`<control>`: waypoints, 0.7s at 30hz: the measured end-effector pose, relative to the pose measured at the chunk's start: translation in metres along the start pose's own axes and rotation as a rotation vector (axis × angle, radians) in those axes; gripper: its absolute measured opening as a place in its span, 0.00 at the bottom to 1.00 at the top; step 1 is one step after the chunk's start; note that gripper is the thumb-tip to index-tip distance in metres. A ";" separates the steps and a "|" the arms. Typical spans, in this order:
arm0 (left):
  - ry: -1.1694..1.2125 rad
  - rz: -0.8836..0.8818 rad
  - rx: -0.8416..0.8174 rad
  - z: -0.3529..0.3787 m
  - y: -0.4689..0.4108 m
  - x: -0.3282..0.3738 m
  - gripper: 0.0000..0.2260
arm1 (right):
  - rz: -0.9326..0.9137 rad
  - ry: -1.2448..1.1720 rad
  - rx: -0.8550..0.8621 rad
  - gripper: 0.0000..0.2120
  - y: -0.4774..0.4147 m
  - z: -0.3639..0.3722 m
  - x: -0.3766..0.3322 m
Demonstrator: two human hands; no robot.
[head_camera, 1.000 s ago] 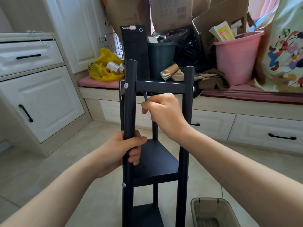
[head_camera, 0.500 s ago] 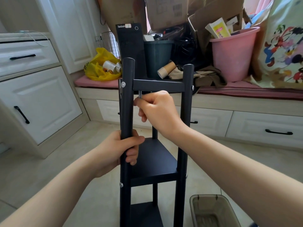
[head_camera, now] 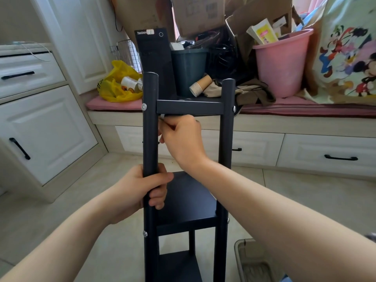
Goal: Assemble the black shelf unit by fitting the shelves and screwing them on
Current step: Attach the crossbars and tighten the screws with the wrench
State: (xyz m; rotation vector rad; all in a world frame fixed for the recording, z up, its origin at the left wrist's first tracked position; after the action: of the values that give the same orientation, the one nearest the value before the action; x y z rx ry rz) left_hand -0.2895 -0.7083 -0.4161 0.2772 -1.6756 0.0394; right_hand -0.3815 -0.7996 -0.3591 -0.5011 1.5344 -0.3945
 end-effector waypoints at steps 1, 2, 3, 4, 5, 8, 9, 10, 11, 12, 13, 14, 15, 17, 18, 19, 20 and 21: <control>-0.002 -0.001 0.001 0.000 0.000 0.000 0.15 | -0.011 -0.009 0.019 0.14 -0.001 0.002 0.001; -0.004 -0.001 0.001 0.000 0.000 0.000 0.15 | -0.022 -0.020 0.038 0.14 -0.001 0.003 0.002; -0.006 0.000 -0.001 0.000 0.000 0.000 0.15 | -0.030 -0.033 0.055 0.13 -0.001 0.005 0.002; -0.007 0.001 -0.002 0.000 0.000 0.000 0.15 | -0.035 -0.047 0.071 0.14 -0.001 0.007 0.002; -0.009 0.003 -0.002 -0.001 0.000 0.000 0.15 | -0.037 -0.060 0.084 0.15 -0.001 0.008 0.003; -0.007 0.000 0.007 -0.001 0.000 0.000 0.15 | -0.026 -0.087 0.085 0.15 -0.001 0.009 0.006; -0.005 0.001 0.011 -0.001 0.000 0.000 0.15 | -0.023 -0.091 0.074 0.13 -0.001 0.009 0.006; -0.002 0.002 0.017 0.000 0.000 -0.001 0.14 | -0.024 -0.090 0.063 0.12 0.000 0.009 0.006; 0.000 0.004 0.021 0.000 0.000 -0.001 0.14 | -0.027 -0.082 0.053 0.11 0.000 0.009 0.006; 0.000 0.005 0.022 0.000 0.000 -0.001 0.15 | -0.026 -0.070 0.044 0.11 0.001 0.008 0.006; 0.000 0.007 0.022 0.000 -0.001 -0.001 0.15 | -0.021 -0.058 0.037 0.11 0.001 0.007 0.005; 0.001 0.009 0.021 -0.001 -0.001 -0.001 0.15 | -0.012 -0.048 0.029 0.12 0.001 0.005 0.005; 0.003 0.009 0.022 -0.001 -0.001 -0.001 0.15 | -0.002 -0.042 0.022 0.14 0.002 0.004 0.004; 0.007 0.010 0.027 -0.002 -0.001 -0.002 0.14 | 0.020 -0.034 0.006 0.16 0.003 0.001 0.004; 0.007 0.011 0.029 -0.002 -0.002 -0.002 0.15 | 0.030 -0.030 -0.005 0.16 0.004 -0.001 0.004; 0.006 0.013 0.031 -0.003 -0.002 -0.002 0.15 | 0.040 -0.023 -0.020 0.16 0.005 -0.002 0.004; 0.005 0.012 0.035 -0.003 -0.002 -0.002 0.15 | 0.055 -0.010 -0.039 0.16 0.006 -0.003 0.004; 0.006 0.010 0.041 -0.003 -0.003 -0.002 0.16 | 0.073 0.004 -0.063 0.16 0.008 -0.004 0.005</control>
State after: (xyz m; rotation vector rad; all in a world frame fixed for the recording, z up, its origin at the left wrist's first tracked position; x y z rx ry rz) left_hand -0.2854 -0.7101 -0.4185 0.2994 -1.6720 0.0825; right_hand -0.3856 -0.7960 -0.3677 -0.4919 1.5679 -0.2922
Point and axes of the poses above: each hand's wrist, its own y-axis away from the middle knuckle, its own z-axis out of the palm, x = y × z, the point moved 4 cm from there along -y, towards the middle knuckle, and after that the axes turned 13 degrees about x, right-handed, at the moved point
